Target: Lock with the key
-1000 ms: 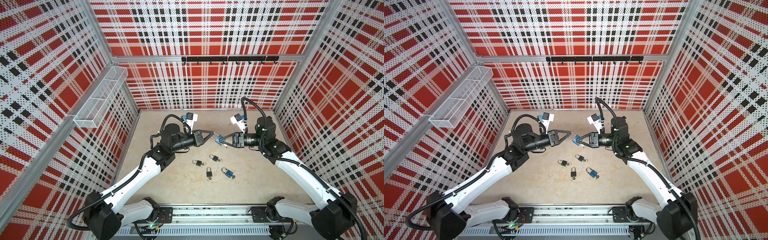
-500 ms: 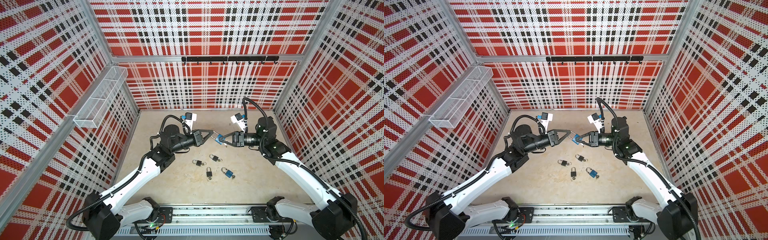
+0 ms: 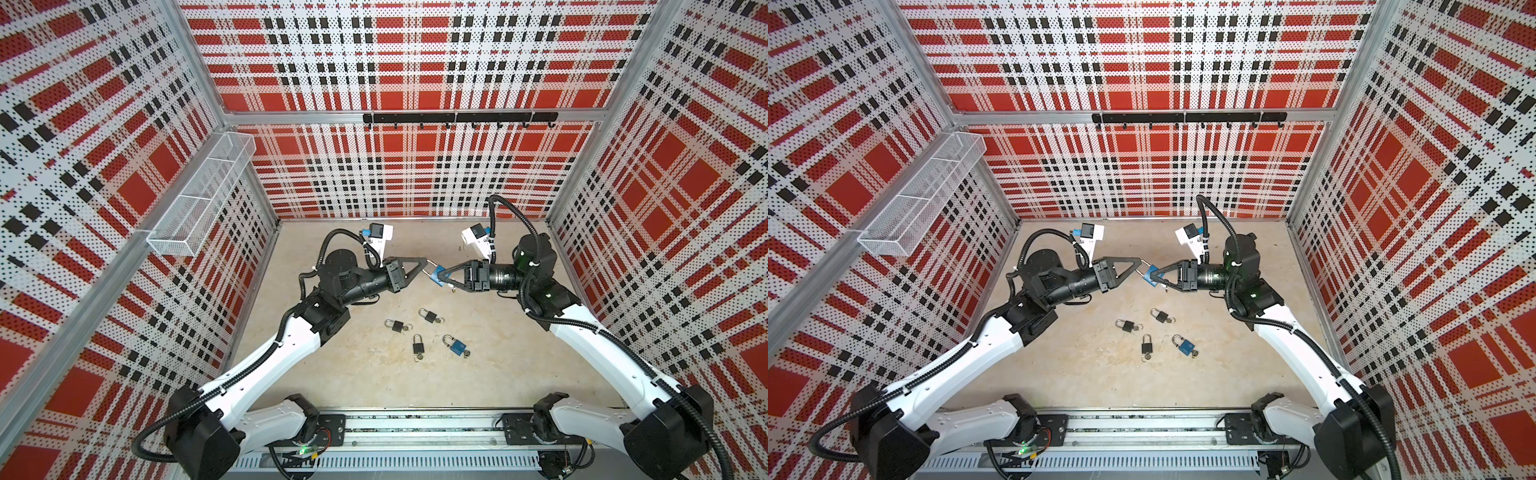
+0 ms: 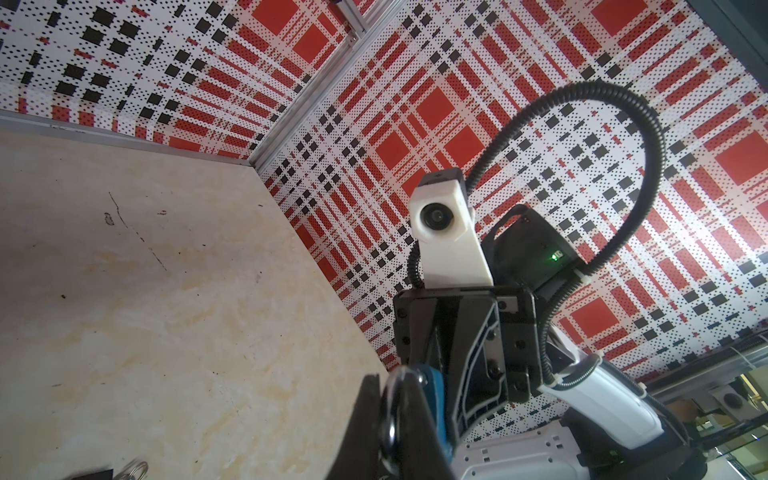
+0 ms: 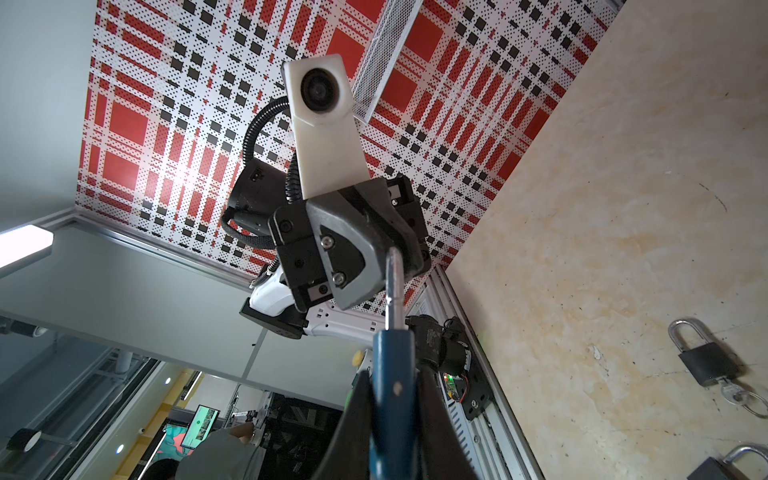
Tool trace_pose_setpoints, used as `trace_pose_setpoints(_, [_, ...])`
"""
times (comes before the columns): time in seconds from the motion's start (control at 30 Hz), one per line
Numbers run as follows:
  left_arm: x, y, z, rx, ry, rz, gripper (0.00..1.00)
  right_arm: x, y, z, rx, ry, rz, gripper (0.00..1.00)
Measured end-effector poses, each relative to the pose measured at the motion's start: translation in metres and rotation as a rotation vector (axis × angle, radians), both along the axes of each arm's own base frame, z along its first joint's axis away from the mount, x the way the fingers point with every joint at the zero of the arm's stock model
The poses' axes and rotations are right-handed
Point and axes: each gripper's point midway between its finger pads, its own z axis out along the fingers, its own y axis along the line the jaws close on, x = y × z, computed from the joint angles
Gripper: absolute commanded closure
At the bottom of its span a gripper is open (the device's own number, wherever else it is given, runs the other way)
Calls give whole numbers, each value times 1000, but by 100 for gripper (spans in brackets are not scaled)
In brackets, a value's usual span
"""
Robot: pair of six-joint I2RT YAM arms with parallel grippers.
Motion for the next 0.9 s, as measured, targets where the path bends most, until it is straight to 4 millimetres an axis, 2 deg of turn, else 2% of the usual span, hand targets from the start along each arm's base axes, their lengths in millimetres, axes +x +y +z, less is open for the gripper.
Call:
trace_pose_setpoints(0.43, [-1,-6,-4,-38,25,56,100,4,2,-5,-6,3,1,100])
trace_pose_setpoints(0.9, [0,4,-17,-65,65,146,100,10,10,-17,-32,21,42,100])
